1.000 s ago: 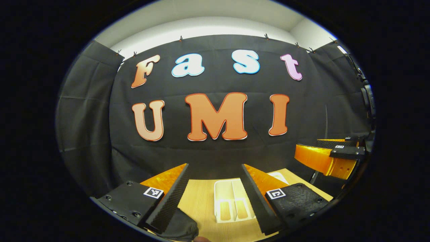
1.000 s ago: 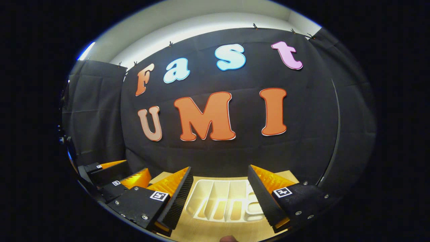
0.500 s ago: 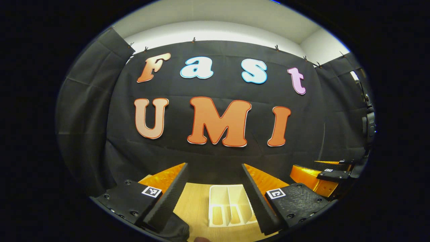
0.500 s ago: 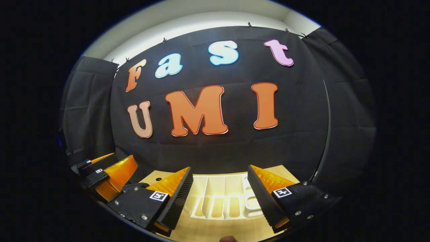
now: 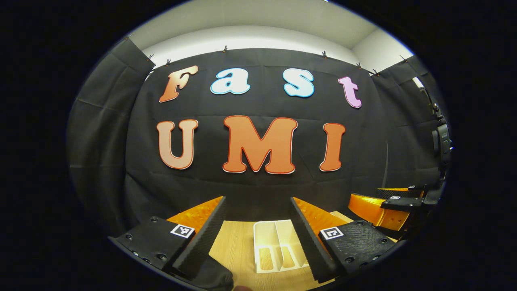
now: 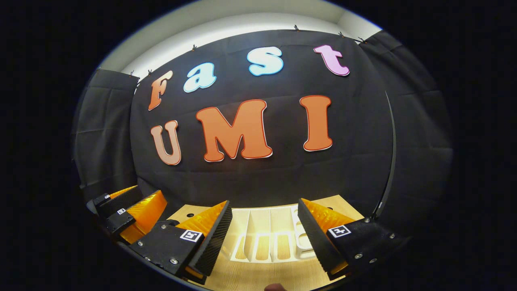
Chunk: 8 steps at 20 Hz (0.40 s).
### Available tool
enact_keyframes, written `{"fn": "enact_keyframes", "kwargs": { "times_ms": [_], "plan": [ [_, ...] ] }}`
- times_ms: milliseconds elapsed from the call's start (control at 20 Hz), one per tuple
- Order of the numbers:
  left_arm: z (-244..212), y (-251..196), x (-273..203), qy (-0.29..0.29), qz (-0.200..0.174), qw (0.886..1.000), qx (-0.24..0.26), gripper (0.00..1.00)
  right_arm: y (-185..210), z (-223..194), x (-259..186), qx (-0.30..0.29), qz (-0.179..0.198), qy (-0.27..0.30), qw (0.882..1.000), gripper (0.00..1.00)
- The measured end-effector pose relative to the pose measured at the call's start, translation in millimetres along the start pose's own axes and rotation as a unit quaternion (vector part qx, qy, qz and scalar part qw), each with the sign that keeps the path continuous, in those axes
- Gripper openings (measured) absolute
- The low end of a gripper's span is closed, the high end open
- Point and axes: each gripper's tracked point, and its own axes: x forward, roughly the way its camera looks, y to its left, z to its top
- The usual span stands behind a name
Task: Open the schoolbag, grab two books from the bookshelf and put them into the schoolbag.
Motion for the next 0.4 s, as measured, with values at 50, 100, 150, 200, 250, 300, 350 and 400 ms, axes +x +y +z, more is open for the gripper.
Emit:
{"fn": "enact_keyframes", "kwargs": {
  "times_ms": [50,100,150,200,250,300,350,400],
  "plan": [
    [-2.1,0.4,-1.8,-0.001,0.000,1.000,-0.001,0.98,1.2,2.0,1.0,-0.006,0.001,-0.004,1.000,0.97],
    [-1.4,-0.5,-1.7,0.000,0.000,1.000,-0.003,0.98,1.4,0.6,-0.5,-0.009,0.001,-0.002,1.000,0.97],
    [-1.9,-1.2,-1.5,0.002,0.000,1.000,-0.003,0.95,4.5,0.5,-0.6,-0.008,0.006,-0.002,1.000,1.00],
    [-1.8,-0.1,-2.1,0.003,0.001,1.000,0.000,0.98,7.2,-1.2,-2.0,-0.006,0.007,0.001,1.000,1.00],
    [-2.9,1.0,-2.1,0.004,0.003,1.000,0.001,0.95,7.5,-3.5,-1.1,-0.005,0.010,0.003,1.000,0.97],
    [-3.3,0.4,-1.6,0.005,0.003,1.000,-0.001,0.94,7.9,-4.9,-1.6,-0.006,0.010,0.006,1.000,0.97],
    [-1.9,0.3,-1.9,0.004,0.003,1.000,-0.004,0.98,7.8,-4.6,0.7,-0.008,0.008,0.006,1.000,0.97],
    [-2.9,-0.3,-2.0,0.006,0.003,1.000,-0.005,0.95,8.1,-4.2,0.1,-0.008,0.008,0.007,1.000,0.97]
  ]
}}
